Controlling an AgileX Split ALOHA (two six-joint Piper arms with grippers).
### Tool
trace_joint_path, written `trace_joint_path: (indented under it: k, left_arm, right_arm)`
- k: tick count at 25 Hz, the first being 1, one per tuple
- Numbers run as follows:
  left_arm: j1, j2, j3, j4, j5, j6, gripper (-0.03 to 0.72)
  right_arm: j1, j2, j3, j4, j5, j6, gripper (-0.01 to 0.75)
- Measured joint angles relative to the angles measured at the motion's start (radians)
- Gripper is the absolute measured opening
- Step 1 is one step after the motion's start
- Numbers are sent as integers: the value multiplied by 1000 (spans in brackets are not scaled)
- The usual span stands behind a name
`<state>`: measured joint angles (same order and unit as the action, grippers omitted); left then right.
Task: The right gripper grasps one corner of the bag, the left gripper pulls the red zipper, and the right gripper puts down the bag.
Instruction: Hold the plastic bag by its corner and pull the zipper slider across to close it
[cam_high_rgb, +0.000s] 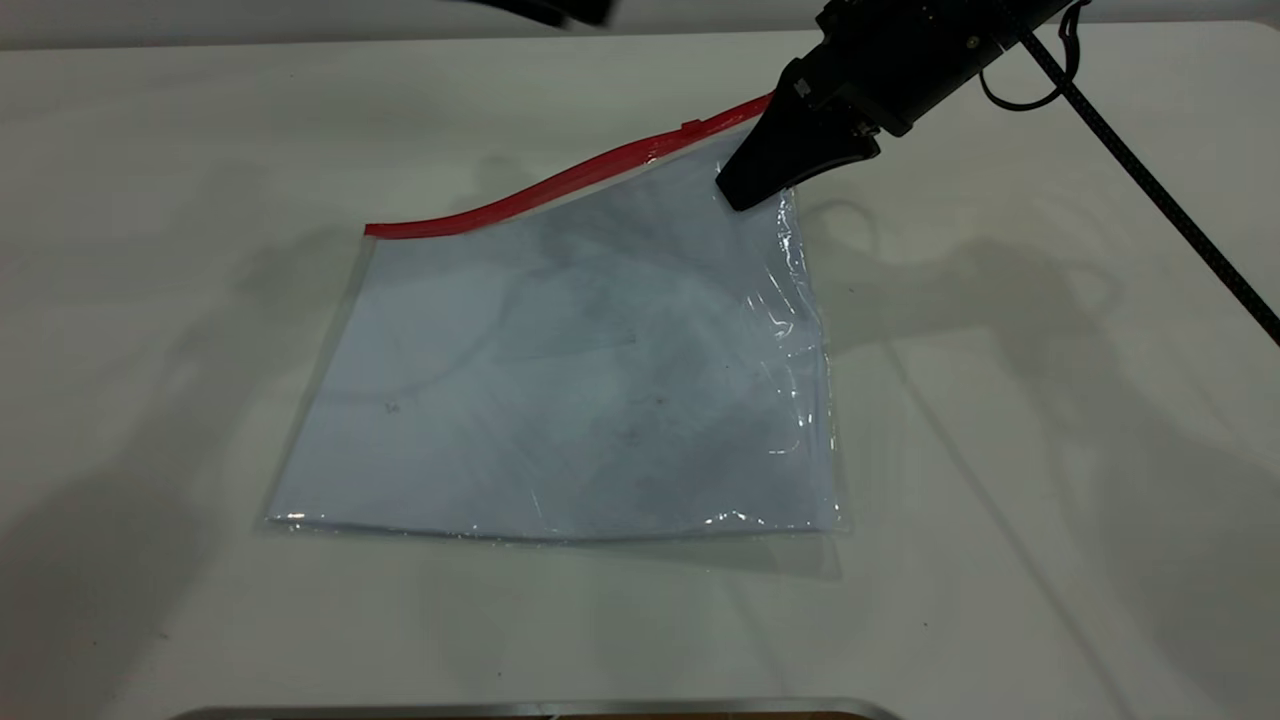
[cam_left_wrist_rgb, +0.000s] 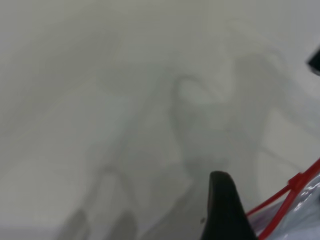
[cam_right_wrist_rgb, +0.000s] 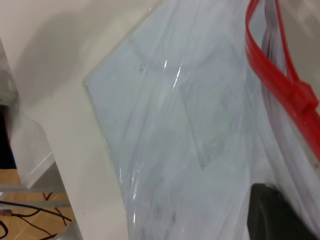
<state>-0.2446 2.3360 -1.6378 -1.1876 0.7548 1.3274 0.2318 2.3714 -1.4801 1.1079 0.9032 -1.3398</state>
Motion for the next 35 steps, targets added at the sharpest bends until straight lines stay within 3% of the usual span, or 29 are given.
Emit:
trace_joint_path:
  k: [5,9,24,28,35]
  left_arm:
    - [-9,167,-190,1,190,-50,517]
    - [-25,243,-280,9,263,-75,517]
    - [-69,276,-314,72,274,-97,510]
    - [-70,276,-314,72,267,-97,467]
    - [-70,276,-314,71,262,-97,313]
  right_arm:
    - [0,0,0,0,0,0,34]
    - [0,0,0,0,0,0,34]
    - [0,0,0,0,-11,-4,34]
    - [0,0,0,0,-12,-6,34]
    - [-1,0,0,0,-19,-7,34]
